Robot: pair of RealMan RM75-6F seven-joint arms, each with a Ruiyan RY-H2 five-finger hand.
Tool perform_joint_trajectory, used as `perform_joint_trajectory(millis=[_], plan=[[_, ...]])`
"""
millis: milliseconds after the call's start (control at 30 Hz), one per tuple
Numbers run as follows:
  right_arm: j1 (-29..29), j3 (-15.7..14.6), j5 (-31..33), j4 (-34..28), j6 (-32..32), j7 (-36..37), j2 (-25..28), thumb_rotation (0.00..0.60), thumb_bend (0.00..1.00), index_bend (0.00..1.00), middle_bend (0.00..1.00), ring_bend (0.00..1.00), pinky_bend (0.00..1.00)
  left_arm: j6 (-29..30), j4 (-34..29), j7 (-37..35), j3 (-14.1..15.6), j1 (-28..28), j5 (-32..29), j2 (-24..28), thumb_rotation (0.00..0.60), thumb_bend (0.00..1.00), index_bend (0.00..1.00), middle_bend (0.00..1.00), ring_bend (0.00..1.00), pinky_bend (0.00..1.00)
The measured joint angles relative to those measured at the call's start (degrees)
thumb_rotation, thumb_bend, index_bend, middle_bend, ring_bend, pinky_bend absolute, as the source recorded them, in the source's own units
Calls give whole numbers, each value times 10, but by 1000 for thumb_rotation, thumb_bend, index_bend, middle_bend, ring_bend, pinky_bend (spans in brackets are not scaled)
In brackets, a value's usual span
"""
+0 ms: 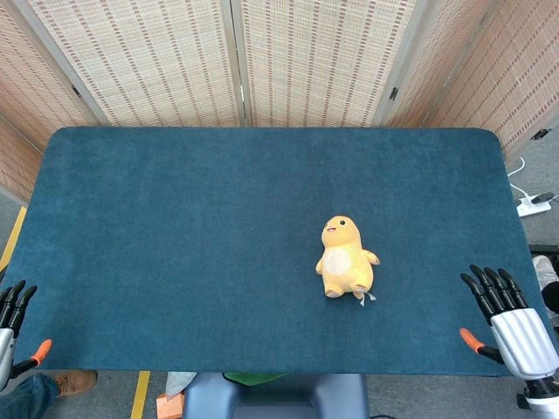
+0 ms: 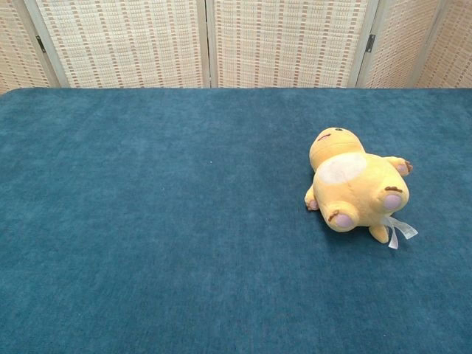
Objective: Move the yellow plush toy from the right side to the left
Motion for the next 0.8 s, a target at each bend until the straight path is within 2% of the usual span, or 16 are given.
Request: perform_joint_trajectory(millis=[133,333,533,667,800], plan=[[8,-1,-2,2,-17,-6,-8,600,180,0,0,0,0,-4,0,3,-1,-3,-2,-1,600,270,0,0,0,183],[56,5,-4,6,-93,-10,-34,600,180,0,0,0,0,-20,-1,2,-5,-10,-13,-1,600,270,0,0,0,183],[139,39,18,4,-208,-39,-79,600,180,0,0,0,0,-33,0,-1,-10,-17,-23,0,600,270,0,0,0,184],[193,63,61,10,-297,-74,-118,600,181,0,0,0,0,-46,3,-6,-10,-20,-32,1,600,270,0,0,0,185],[239,80,108,34,-358,-107,-168,600,206,0,0,0,0,-51,5,-14,-9,-21,-38,5,600,270,0,0,0,185]])
